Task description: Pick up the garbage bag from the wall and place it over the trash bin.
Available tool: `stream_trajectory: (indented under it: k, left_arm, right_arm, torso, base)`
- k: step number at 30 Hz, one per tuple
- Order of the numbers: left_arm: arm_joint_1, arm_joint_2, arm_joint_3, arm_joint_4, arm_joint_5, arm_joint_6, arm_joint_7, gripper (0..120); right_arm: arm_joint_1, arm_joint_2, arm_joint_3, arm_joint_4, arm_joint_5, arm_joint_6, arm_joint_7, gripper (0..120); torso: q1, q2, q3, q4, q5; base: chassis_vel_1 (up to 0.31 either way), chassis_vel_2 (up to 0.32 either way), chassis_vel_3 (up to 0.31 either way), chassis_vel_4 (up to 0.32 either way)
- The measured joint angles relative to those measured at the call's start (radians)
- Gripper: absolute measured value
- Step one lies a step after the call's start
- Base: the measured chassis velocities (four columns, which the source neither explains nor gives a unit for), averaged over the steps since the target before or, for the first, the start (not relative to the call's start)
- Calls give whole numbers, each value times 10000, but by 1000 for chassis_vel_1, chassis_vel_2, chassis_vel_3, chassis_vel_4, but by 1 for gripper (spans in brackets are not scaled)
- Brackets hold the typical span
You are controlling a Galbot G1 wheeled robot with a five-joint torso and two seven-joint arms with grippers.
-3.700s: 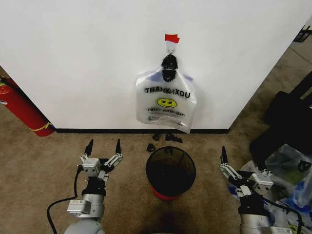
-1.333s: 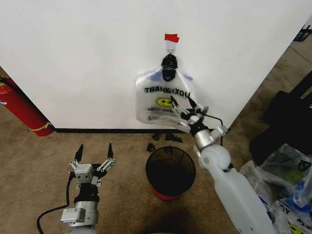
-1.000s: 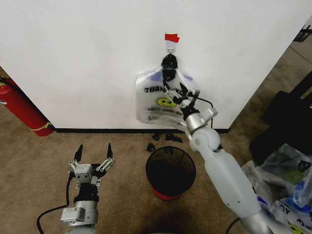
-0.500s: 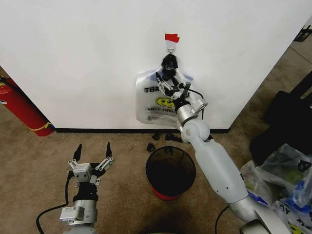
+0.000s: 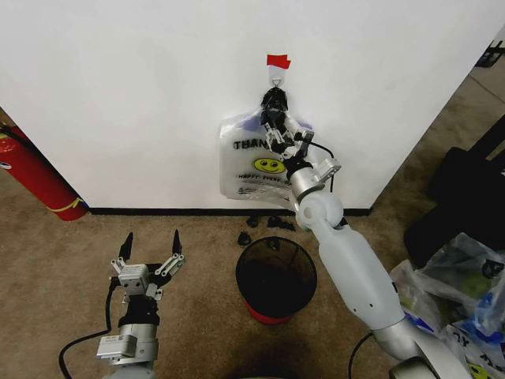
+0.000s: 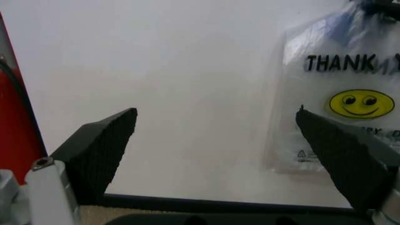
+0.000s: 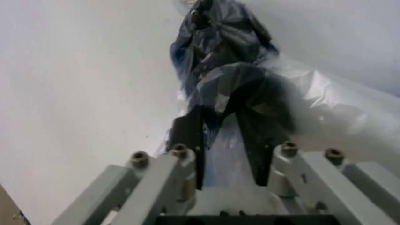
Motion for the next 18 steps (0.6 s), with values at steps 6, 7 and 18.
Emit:
stream_trajectory:
  k: [6, 7, 18]
  left_arm:
    - [26, 6, -3, -60, -21, -4, -3, 100]
    - [32, 6, 12, -78, -20, -3, -2, 100]
    - [20, 44, 184, -109, -31, -53, -8, 100]
  right_arm:
    - [-18, -63, 24, 87, 85, -31, 90, 0]
    - [-38, -80, 22, 133, 83, -31, 168, 0]
    - [-1688, -459, 193, 1733, -520, -71, 262, 0]
  torso:
    - [0, 0, 0, 0, 0]
    - [0, 0, 0, 0, 0]
    - [0, 1, 0, 0, -1]
  base:
    - [0, 0, 0, 0]
    - [0, 0, 0, 0]
    - [0, 0, 0, 0]
